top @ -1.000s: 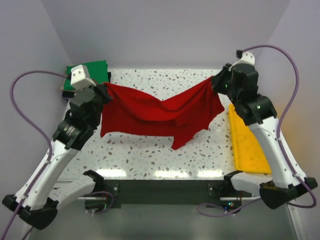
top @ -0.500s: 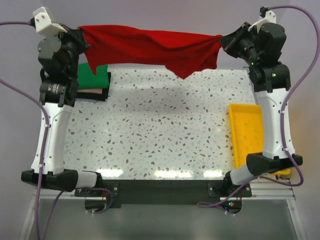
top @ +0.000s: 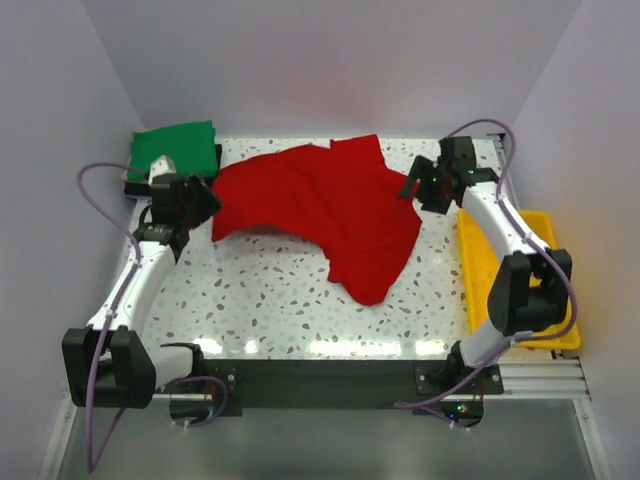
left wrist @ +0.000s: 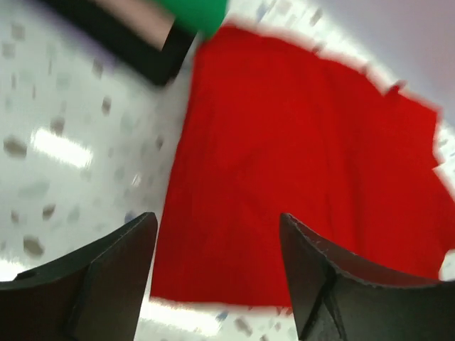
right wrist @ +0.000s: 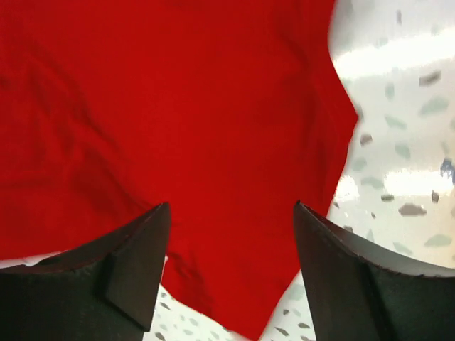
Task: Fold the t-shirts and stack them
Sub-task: Flatten the tshirt out
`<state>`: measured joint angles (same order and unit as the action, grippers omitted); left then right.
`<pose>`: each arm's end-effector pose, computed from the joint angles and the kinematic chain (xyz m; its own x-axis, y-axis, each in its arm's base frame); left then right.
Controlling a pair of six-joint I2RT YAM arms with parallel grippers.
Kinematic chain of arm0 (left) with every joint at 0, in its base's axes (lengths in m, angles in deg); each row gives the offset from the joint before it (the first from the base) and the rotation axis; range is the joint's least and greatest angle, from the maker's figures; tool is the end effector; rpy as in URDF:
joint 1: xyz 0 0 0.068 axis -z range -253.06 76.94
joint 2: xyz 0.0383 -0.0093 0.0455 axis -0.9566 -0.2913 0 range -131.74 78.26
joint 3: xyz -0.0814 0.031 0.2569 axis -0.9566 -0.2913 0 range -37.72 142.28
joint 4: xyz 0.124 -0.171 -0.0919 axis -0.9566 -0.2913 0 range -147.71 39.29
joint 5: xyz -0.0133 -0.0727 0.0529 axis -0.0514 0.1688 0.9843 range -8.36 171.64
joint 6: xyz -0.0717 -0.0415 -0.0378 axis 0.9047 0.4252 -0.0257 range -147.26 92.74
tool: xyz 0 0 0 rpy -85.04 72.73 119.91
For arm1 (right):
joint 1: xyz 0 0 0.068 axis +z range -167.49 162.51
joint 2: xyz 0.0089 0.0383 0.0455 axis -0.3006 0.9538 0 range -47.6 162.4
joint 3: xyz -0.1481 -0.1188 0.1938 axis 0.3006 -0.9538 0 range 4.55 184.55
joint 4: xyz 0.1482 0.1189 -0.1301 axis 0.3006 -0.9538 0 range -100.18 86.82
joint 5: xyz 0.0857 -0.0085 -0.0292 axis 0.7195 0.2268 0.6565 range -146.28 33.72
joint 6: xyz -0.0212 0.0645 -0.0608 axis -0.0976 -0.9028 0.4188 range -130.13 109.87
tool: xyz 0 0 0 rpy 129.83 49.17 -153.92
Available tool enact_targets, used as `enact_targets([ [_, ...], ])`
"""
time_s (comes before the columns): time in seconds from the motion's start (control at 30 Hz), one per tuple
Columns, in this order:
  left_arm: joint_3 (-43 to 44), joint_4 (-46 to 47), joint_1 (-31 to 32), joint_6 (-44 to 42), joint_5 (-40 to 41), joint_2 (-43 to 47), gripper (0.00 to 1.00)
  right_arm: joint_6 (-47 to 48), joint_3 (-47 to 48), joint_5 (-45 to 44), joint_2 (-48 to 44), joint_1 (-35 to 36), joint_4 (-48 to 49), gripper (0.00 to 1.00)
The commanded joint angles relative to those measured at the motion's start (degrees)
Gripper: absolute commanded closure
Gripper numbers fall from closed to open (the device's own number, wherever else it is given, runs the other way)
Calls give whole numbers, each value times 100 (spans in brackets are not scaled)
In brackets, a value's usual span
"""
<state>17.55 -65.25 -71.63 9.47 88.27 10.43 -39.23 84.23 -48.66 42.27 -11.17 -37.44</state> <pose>0.2786 0.0024 0.2984 -0.3184 -0.5863 -0.7449 -0.3349 0.8047 -0.4902 0.3454 0.0492 0.2891 -0.7069 0.4066 -0.5787 0.1609 0.8892 0.4282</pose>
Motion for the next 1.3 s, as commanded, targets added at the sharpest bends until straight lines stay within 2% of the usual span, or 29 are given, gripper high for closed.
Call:
enact_targets([
  [0.0, -603, 224, -117, 624, -505, 261, 24, 229, -268, -58, 93, -26, 122, 25],
  [0.13, -1614, -144, -108, 985, -75, 867, 23, -95, -1784, 82, -574, 61, 901, 23],
  [0.27, -2282, -207, -117, 1196, 224, 1606, 24, -350, -2982, -252, -1513, 307, 1290, 23],
  [0.37, -2468, 13, -108, 1275, 286, 1406, 27, -578, -3616, -375, -1840, 448, 1501, 24],
  [0.43, -2363, 231, -117, 1275, 400, 898, 35, -693, -3888, -541, -2051, 606, 1589, 26],
  [0.53, -2021, 277, -108, 1319, 549, 177, 43, -772, -4065, -656, -2157, 799, 1624, 28],
  [0.67, -1914, 373, -108, 1503, 927, -265, 43, -781, -4206, -744, -2175, 896, 1677, 29],
  [0.97, -1370, 602, -108, 1688, 1103, -1302, 45, -685, -4399, -911, -2043, 897, 1817, 33],
  [1.07, -1168, 559, -117, 1697, 1138, -1592, 51, -649, -4391, -964, -2008, 897, 1835, 33],
  [1.27, -1132, 435, -117, 1829, 1261, -1900, 53, -649, -4312, -973, -1912, 896, 1853, 33],
])
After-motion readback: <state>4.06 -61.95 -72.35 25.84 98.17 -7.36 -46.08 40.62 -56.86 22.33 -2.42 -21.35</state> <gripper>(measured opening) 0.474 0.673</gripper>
